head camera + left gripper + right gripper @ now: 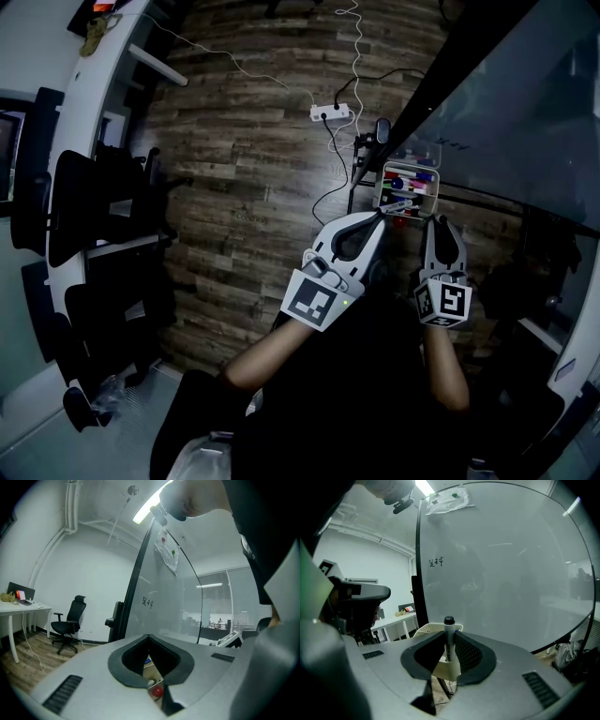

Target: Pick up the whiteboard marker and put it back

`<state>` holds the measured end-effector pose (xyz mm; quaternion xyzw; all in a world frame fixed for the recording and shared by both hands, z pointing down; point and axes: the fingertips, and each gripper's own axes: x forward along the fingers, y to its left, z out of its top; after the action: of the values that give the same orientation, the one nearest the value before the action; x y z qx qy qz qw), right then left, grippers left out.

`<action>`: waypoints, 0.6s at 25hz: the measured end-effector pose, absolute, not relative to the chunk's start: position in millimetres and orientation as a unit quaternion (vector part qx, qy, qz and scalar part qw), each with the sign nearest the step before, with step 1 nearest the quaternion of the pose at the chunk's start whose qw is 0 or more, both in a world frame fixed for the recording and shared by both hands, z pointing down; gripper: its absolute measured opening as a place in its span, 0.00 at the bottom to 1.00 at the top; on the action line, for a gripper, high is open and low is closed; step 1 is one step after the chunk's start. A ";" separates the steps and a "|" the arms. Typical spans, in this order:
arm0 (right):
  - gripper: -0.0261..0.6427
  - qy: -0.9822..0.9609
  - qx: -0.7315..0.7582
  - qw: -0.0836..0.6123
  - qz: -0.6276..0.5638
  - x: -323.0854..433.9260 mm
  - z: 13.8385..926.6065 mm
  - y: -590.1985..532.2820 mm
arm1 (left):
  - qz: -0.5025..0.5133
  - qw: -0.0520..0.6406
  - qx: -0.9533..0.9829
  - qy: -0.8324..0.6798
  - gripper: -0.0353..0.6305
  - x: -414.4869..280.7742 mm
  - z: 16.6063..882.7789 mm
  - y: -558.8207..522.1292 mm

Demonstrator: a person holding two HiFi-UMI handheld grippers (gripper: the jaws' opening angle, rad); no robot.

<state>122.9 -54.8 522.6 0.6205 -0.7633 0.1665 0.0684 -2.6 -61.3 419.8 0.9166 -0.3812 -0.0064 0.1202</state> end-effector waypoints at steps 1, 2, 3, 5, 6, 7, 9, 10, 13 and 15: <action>0.16 -0.764 0.620 0.069 0.166 123.0 523.0 -55.3 | -0.006 0.121 0.916 -0.382 0.06 -3.1 420.4 -61.1; 0.16 -0.763 0.621 0.069 0.165 123.2 523.6 -55.6 | -0.006 0.121 0.916 -0.382 0.06 -3.7 421.0 -60.9; 0.16 -0.763 0.621 0.070 0.165 123.3 524.2 -55.8 | -0.006 0.121 0.916 -0.383 0.06 -4.2 421.3 -60.5; 0.16 -0.762 0.622 0.072 0.166 123.5 525.5 -56.0 | -0.006 0.120 0.916 -0.383 0.06 -5.1 421.2 -59.5; 0.16 -0.761 0.623 0.074 0.167 123.2 526.6 -56.0 | -0.005 0.121 0.916 -0.383 0.06 -5.5 421.0 -58.9; 0.16 -0.760 0.623 0.076 0.169 122.7 528.0 -56.1 | -0.004 0.120 0.916 -0.382 0.06 -5.8 420.9 -58.3; 0.16 -0.758 0.624 0.081 0.173 121.4 530.9 -55.5 | -0.003 0.119 0.917 -0.381 0.06 -6.5 421.0 -57.4; 0.16 -0.758 0.624 0.082 0.173 120.8 531.9 -54.8 | -0.002 0.118 0.917 -0.380 0.06 -6.9 420.9 -57.0; 0.16 -0.758 0.622 0.084 0.174 119.2 533.8 -52.2 | -0.002 0.119 0.917 -0.381 0.06 -8.3 420.8 -56.3; 0.16 -0.759 0.621 0.086 0.175 118.9 535.4 -51.4 | -0.001 0.119 0.917 -0.382 0.06 -8.4 421.0 -56.4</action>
<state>118.9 -51.4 535.4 0.6211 -0.7590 0.1751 0.0861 -8.4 -56.4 421.0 0.9166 -0.3817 -0.0012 0.1191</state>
